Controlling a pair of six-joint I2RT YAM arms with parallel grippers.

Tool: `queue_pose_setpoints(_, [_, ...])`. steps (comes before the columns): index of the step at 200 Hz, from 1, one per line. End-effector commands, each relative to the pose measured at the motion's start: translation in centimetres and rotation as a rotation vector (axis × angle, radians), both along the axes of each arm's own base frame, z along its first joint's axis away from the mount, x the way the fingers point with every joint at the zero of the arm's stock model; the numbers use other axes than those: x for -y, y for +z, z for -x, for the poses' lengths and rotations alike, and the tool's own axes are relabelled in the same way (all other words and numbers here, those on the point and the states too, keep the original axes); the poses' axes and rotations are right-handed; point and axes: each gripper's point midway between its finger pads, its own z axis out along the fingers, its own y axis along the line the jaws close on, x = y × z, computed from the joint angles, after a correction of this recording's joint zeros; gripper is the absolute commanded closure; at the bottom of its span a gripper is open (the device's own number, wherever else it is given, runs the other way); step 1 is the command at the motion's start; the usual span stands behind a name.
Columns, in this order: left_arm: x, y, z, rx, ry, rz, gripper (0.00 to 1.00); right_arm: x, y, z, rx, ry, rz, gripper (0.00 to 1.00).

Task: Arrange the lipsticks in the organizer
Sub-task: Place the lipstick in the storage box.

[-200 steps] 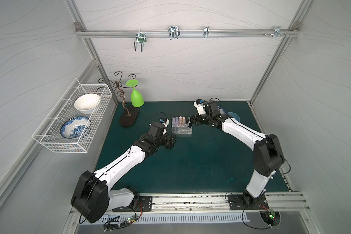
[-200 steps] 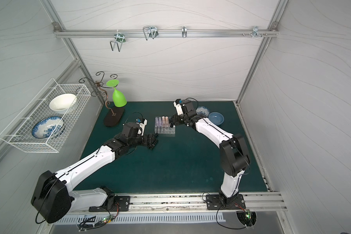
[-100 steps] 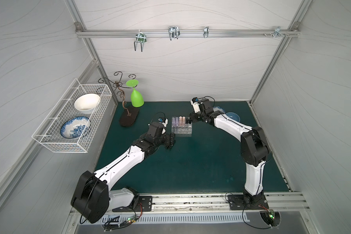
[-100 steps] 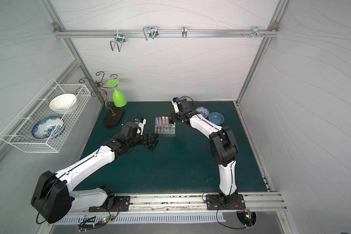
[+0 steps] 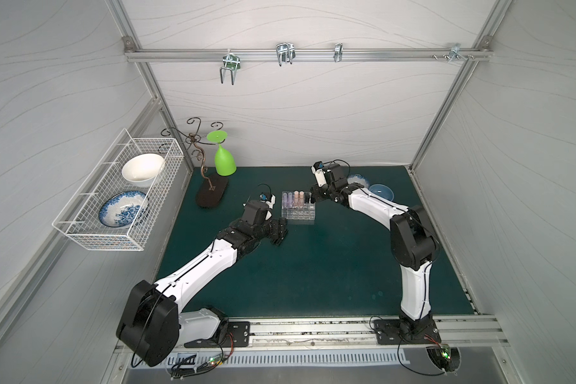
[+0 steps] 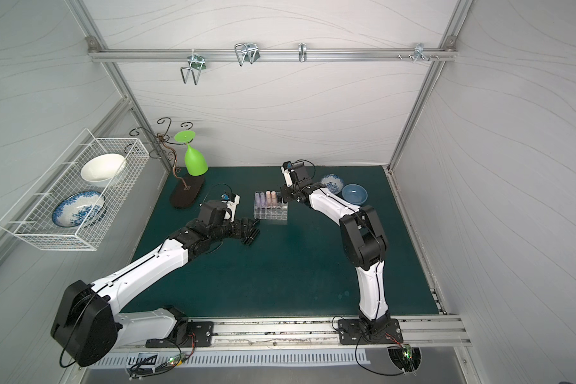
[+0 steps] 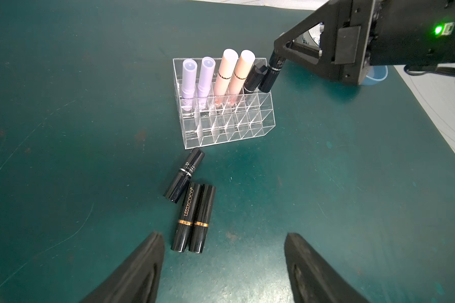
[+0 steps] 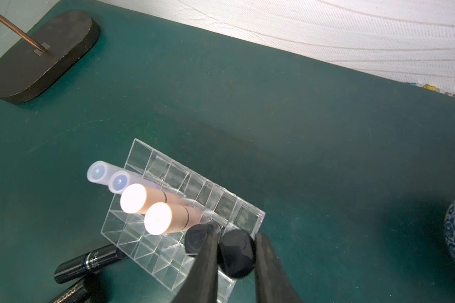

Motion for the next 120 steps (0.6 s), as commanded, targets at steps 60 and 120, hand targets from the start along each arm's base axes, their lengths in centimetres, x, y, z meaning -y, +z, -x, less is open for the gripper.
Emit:
queue_pose_setpoints(60, [0.1,0.4,-0.8,0.025,0.002,0.005,0.23,-0.3,-0.2,-0.7,0.031,0.000,0.000,0.68])
queue_pose_setpoints(120, [-0.6,-0.8,-1.0,0.001,0.025,-0.051,0.23,0.0,0.2,0.3,0.027,-0.005,-0.011,0.60])
